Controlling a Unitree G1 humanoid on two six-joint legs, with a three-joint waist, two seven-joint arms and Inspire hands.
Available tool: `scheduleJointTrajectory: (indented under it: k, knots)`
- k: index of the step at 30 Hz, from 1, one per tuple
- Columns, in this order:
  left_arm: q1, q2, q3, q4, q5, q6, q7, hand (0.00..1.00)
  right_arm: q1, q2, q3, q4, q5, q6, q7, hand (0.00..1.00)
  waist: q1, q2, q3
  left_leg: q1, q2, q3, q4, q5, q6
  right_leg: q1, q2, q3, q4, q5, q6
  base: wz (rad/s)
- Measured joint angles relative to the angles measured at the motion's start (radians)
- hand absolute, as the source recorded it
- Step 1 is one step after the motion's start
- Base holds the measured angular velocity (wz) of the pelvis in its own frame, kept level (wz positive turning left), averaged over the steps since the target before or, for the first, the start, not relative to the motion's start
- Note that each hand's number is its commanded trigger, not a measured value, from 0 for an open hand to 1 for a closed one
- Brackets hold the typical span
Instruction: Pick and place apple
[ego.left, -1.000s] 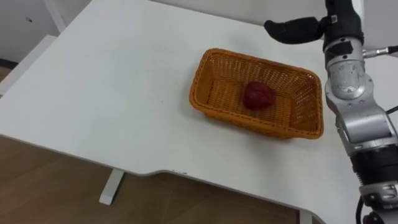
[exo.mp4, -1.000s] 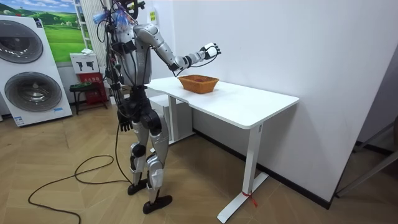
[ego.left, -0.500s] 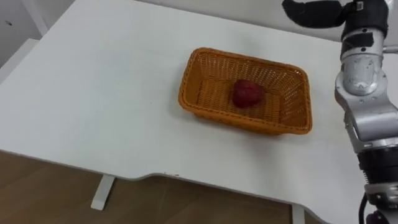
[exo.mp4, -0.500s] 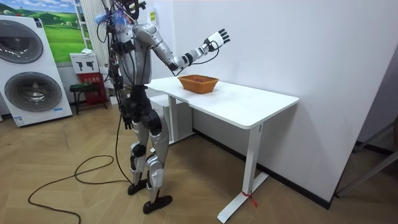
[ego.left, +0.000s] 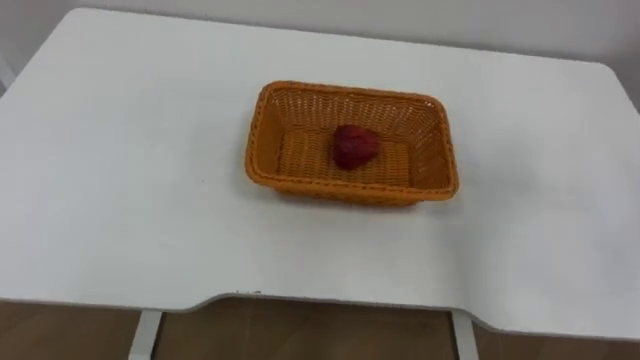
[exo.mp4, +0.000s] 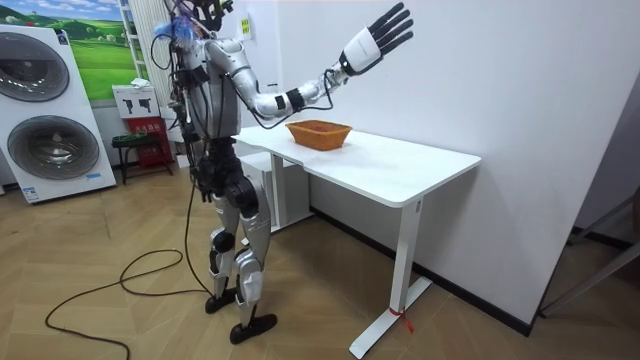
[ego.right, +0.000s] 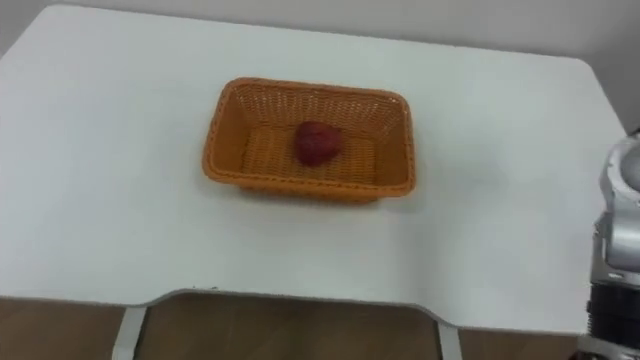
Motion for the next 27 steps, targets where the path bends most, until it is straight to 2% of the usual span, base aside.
scheduleJointTrajectory:
  k: [5,7,9,12,15,17,19,23,25,27]
  knots:
    - [-0.003,-0.001,0.027,-0.002,-0.018,0.0,0.013,0.0,0.135,-0.002,-0.143,0.169,0.158,-0.017,-0.114,0.0,-0.045,0.005,-0.0014,-0.001,0.002,0.01,-0.001,-0.001,0.0,-0.002,0.002,0.008,0.001,0.003,-0.003,-0.05]
    - [-0.007,-0.004,0.033,-0.002,-0.031,0.003,0.014,0.0,0.181,-0.002,-0.164,0.236,0.268,-0.018,-0.13,0.0,-0.049,0.013,0.0002,-0.001,0.004,0.018,-0.01,-0.001,0.0,-0.006,0.007,0.027,0.001,0.004,-0.003,-0.12]
    - [-0.009,-0.006,0.041,0.0,-0.058,0.007,0.015,0.0,0.226,0.004,-0.189,0.322,0.371,-0.015,-0.132,0.0,-0.061,0.016,-0.0002,-0.001,0.005,0.019,-0.013,-0.001,0.0,-0.005,0.008,0.029,-0.001,0.004,-0.003,-0.04]
    - [-0.01,-0.008,0.041,-0.008,-0.057,0.011,0.015,0.0,0.266,0.027,-0.201,0.479,0.477,-0.014,-0.13,0.0,-0.073,0.033,0.0066,-0.005,0.005,0.023,-0.014,-0.001,0.0,-0.012,0.008,0.038,-0.001,0.004,-0.003,-0.05]
    - [-0.019,-0.012,0.043,-0.029,-0.055,0.019,0.014,0.0,0.307,0.076,-0.201,0.637,0.553,0.005,-0.096,0.0,-0.067,0.046,0.0025,-0.003,0.005,0.031,-0.012,-0.001,0.0,-0.015,0.01,0.05,-0.002,0.003,-0.002,-0.06]
    - [-0.022,-0.012,0.047,-0.034,-0.056,0.027,0.009,0.0,0.313,0.118,-0.182,0.74,0.563,0.016,-0.061,0.0,-0.063,0.047,0.003,-0.004,0.005,0.033,-0.011,-0.001,0.001,-0.016,0.01,0.056,-0.001,0.003,-0.002,-0.03]
    - [-0.04,-0.02,0.047,-0.033,-0.057,0.03,0.002,0.0,0.315,0.158,-0.121,0.863,0.573,0.05,0.006,0.0,-0.053,0.046,0.0032,-0.003,0.004,0.038,-0.013,-0.001,0.001,-0.02,0.01,0.061,-0.003,0.002,-0.002,-0.08]
    - [-0.045,-0.032,0.04,-0.034,-0.058,0.03,-0.013,0.0,0.323,0.182,-0.006,0.993,0.581,0.085,0.122,0.0,-0.036,0.045,0.0043,0.006,0.001,0.04,-0.017,-0.001,0.001,-0.016,0.01,0.08,-0.005,0.001,0.001,-0.03]
    - [-0.041,-0.032,0.041,-0.034,-0.058,0.036,-0.029,0.0,0.332,0.198,0.052,1.052,0.561,0.105,0.216,0.0,-0.021,0.048,0.0036,0.012,0.0,0.04,-0.017,-0.001,0.001,-0.013,0.011,0.081,-0.005,0.001,0.001,0.0]
    - [-0.041,-0.032,0.04,-0.034,-0.058,0.047,-0.038,0.0,0.339,0.207,0.092,1.088,0.524,0.122,0.276,0.0,-0.008,0.046,0.0073,0.015,0.0,0.04,-0.017,-0.001,0.001,-0.01,0.011,0.079,-0.005,0.001,0.001,0.0]
